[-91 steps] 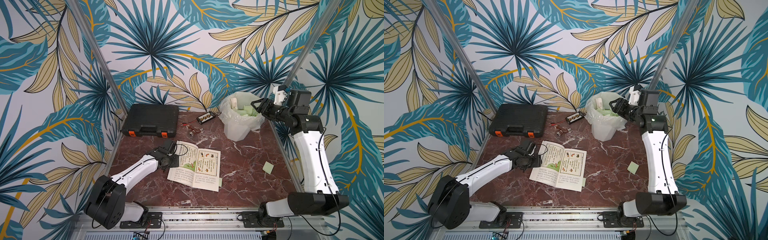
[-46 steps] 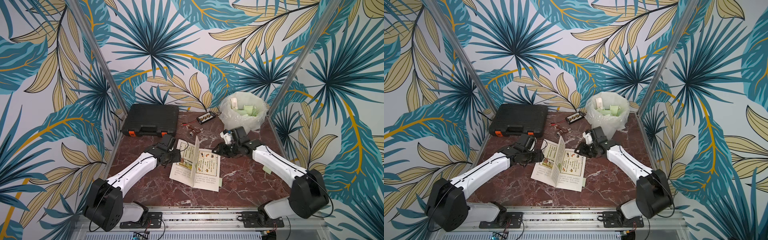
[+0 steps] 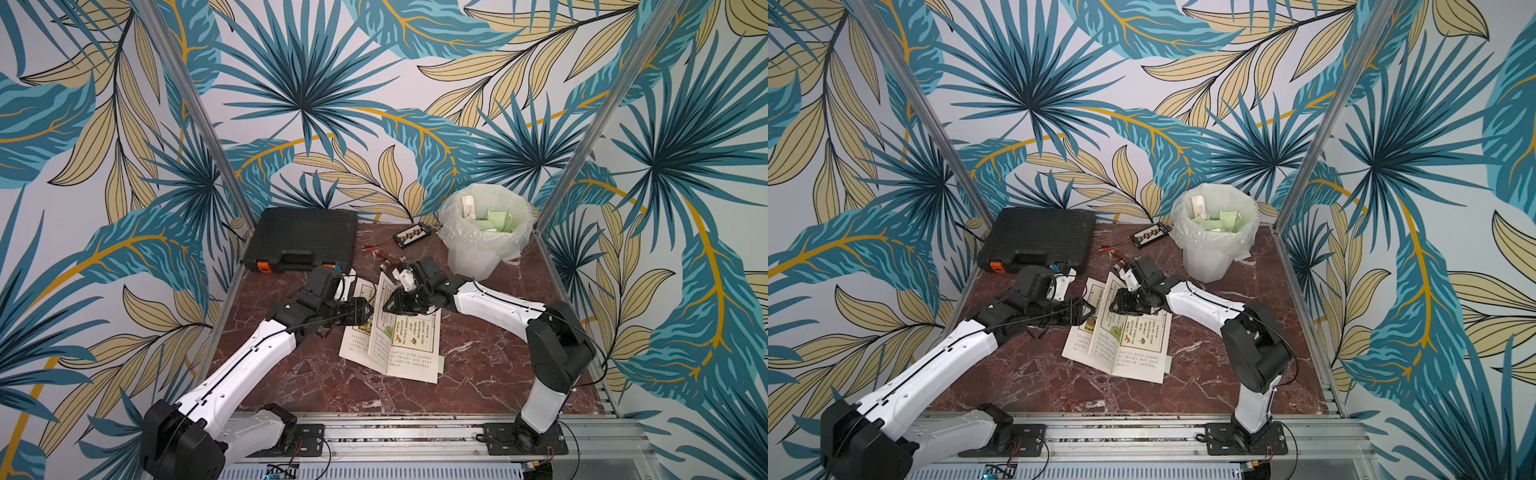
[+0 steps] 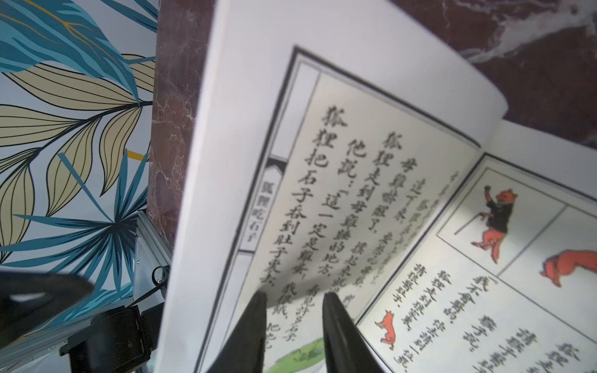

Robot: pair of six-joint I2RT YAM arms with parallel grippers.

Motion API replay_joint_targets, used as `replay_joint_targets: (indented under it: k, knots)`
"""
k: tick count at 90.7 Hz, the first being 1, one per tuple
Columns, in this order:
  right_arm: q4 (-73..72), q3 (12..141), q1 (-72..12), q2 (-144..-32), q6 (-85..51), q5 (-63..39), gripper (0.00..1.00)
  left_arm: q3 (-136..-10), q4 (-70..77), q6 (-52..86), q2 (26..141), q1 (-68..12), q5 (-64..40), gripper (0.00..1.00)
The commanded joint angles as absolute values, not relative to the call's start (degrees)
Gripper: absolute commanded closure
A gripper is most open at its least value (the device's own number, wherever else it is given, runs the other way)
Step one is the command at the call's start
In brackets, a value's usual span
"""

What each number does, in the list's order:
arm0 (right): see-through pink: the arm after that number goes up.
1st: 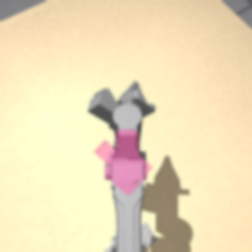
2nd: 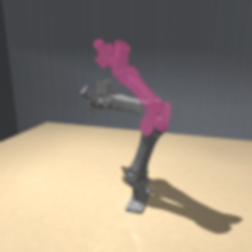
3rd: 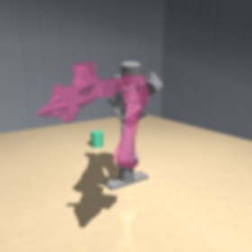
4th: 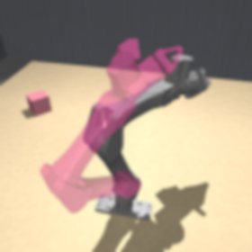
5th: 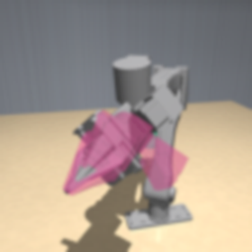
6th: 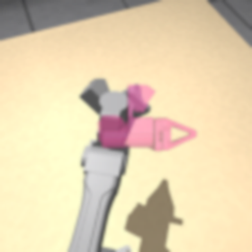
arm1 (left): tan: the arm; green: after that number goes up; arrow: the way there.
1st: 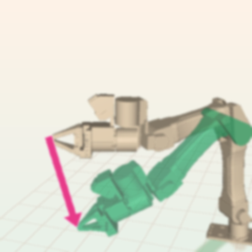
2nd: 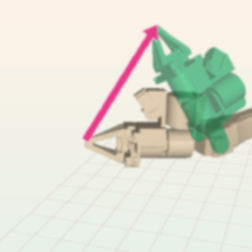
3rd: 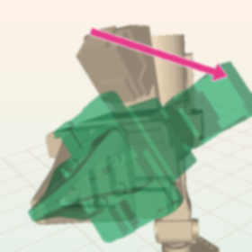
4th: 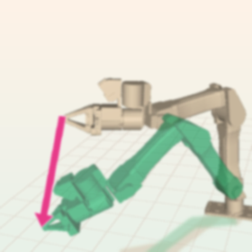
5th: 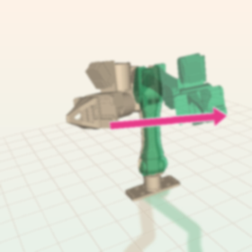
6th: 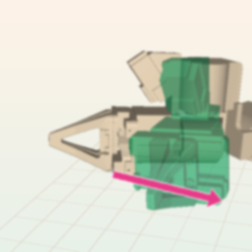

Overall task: Peel off the used sticky note
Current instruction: Turn the page of the book at the center of the board.

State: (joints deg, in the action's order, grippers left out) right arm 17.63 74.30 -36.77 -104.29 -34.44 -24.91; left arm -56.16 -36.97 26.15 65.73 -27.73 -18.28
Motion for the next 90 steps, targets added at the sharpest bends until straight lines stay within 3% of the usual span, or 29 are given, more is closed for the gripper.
replay_joint_targets:
  k: [1,28,47,77,90]
  knots:
    - [19.1,75.7,-37.6,-107.9,-33.3,-25.2,0.67,-59.6,-39.1,21.8,64.7,-30.1,-26.6,0.35]
    - [19.0,80.1,-38.2,-116.5,-33.0,-27.6,0.67,-60.1,-36.2,20.2,71.8,-40.8,-29.6,0.38]
    - [19.1,80.9,-37.8,-118.7,-32.7,-28.7,0.67,-54.3,-25.9,22.0,81.8,-42.0,-29.6,0.44]
    - [15.3,72.7,-32.4,-110.9,-34.8,-29.9,0.64,-47.0,-10.5,25.4,95.1,-42.1,-29.5,0.56]
    - [16.5,66.4,-29.3,-101.8,-35.4,-28.0,0.63,-44.6,-6.9,26.7,96.8,-42.0,-28.3,0.61]
